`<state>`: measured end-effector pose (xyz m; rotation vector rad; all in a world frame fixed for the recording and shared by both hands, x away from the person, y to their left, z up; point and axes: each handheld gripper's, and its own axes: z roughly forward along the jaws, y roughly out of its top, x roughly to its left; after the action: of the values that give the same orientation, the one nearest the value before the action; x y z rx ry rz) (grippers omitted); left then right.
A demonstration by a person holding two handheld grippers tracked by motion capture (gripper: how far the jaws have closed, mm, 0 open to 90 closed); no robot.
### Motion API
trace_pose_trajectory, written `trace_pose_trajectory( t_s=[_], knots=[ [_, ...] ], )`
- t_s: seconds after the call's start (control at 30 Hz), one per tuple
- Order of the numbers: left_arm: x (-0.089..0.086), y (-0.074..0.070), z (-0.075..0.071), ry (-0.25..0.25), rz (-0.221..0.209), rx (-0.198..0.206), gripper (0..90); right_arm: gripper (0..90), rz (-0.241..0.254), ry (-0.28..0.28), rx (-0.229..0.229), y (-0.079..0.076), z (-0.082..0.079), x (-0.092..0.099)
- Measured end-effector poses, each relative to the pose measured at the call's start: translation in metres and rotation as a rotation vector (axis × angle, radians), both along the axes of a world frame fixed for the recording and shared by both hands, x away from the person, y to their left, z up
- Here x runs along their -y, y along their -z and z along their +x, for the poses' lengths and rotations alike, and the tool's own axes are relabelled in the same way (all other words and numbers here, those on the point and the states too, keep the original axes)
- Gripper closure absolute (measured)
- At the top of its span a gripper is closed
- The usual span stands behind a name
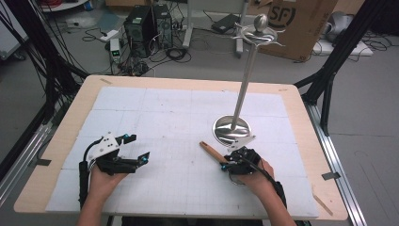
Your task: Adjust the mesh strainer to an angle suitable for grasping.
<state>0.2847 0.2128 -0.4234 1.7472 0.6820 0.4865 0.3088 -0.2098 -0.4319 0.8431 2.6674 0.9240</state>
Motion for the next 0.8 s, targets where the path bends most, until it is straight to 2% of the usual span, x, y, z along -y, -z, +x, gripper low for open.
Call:
trace_pose_trajectory(
  t_s=[0.17, 0.37, 0.57, 0.8],
  knots=[
    [0.0028, 0.0025, 0.0009, 0.004, 0.009, -0.010, 16.6, 67.3, -0.007, -0.015, -0.004, -0.0019, -0.0017, 0.0019],
    [0.0024, 0.0023, -0.0003, 0.007, -0.001, -0.010, 16.6, 67.8, -0.002, -0.048, -0.036, -0.0042, -0.0041, 0.0063],
    [0.0012, 0.0013, -0.0016, 0.001, 0.004, -0.012, 16.7, 63.6, 0.015, -0.054, -0.064, -0.0067, -0.0030, 0.0064],
    [0.0004, 0.0009, -0.0015, 0.001, -0.001, -0.010, 16.6, 65.2, -0.048, -0.059, -0.087, -0.0096, 0.0013, -0.0002]
  ],
)
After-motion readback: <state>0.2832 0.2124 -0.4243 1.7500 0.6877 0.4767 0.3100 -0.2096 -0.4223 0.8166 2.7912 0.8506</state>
